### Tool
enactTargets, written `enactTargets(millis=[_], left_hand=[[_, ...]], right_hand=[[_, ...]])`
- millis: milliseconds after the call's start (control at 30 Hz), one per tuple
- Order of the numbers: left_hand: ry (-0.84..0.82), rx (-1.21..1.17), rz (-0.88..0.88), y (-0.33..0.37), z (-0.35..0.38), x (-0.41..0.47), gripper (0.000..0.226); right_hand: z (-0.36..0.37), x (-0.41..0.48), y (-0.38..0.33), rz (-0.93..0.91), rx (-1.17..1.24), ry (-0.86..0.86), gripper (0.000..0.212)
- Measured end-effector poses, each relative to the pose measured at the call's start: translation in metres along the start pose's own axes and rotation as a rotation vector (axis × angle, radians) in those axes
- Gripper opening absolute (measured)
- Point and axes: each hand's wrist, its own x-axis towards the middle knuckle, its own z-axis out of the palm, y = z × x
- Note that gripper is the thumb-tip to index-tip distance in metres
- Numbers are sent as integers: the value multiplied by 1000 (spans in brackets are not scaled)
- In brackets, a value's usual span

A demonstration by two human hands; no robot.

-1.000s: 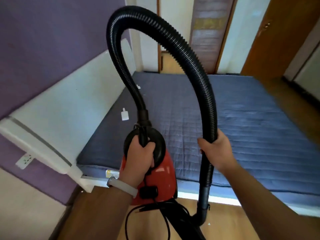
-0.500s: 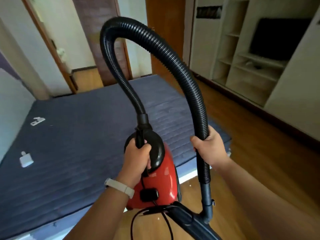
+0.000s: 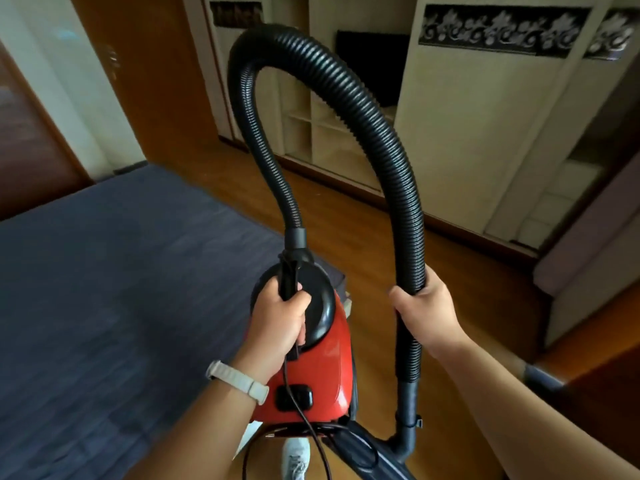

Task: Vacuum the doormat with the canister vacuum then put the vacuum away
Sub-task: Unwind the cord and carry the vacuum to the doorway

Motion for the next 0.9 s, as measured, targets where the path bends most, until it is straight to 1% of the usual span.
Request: enactTargets(millis=[133,300,400,600,733,900], left_hand=[[-114,-1,-5,6,23,84,12],[-222,-6,-5,25,42,178,10],[-247,1,-7,37,61,227,8],[-317,68,19,59,106,299,7],[-337,120,21,63,150,339,8],[-328,155,-20,66,220,392,7]], right_hand=[[9,65,6,56,-44,103,21],[29,140,-5,96,-77,177,20],[28,175,-7,114,-95,237,19],[7,240,6,150,-95,372,22],[-9,290,22,151,-63,390,24],[-46,372,52,164,-25,363,18]])
